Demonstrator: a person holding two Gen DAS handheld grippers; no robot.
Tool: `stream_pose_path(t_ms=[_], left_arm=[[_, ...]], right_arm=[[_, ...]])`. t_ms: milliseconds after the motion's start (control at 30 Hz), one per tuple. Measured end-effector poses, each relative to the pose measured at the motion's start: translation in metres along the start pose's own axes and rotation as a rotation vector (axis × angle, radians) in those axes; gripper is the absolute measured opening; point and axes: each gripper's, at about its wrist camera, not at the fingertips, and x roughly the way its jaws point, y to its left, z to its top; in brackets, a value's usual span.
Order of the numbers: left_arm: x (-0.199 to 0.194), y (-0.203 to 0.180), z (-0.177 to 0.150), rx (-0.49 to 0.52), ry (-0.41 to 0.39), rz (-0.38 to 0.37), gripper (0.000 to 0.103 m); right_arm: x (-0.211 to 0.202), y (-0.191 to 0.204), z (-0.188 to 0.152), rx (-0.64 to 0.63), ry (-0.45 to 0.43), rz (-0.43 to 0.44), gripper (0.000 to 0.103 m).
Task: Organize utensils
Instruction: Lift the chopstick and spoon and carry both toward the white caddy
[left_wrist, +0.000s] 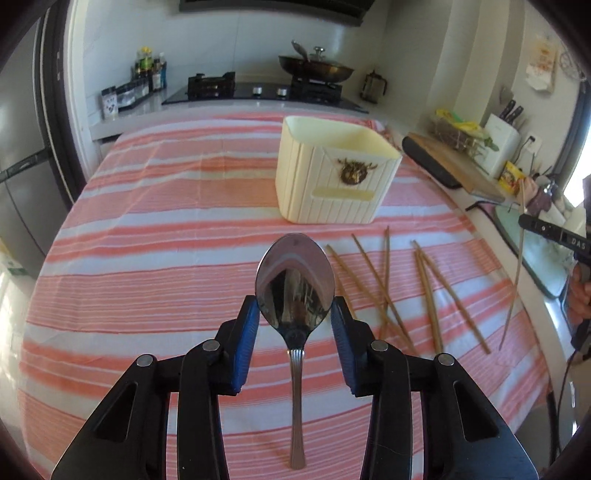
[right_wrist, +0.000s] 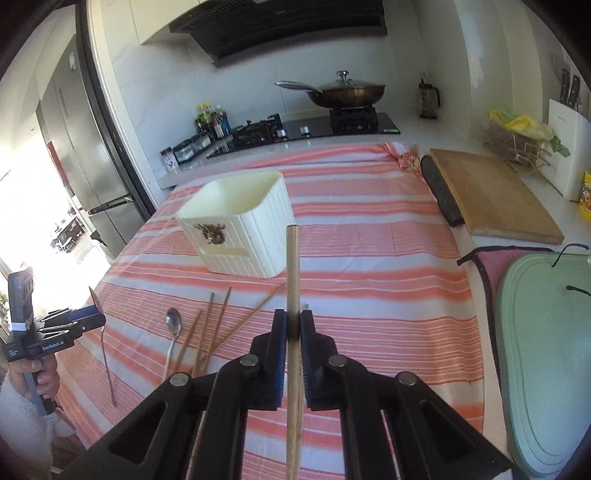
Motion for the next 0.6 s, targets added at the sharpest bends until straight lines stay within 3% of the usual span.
stream_pose_path(t_ms=[233,600], left_arm=[[-0.034,-0.004,0.002,-0.008,-0.070,-0.031,0.040],[-0.047,0.003,0.009,-0.037,-0.104,-0.031,0.040]], right_arm=[[-0.056,0.019,-0.004,-0.049,-0.093,0.012,0.008],[-0.071,0.027,0.005,-0.036,-0.192,0.036,0.008]])
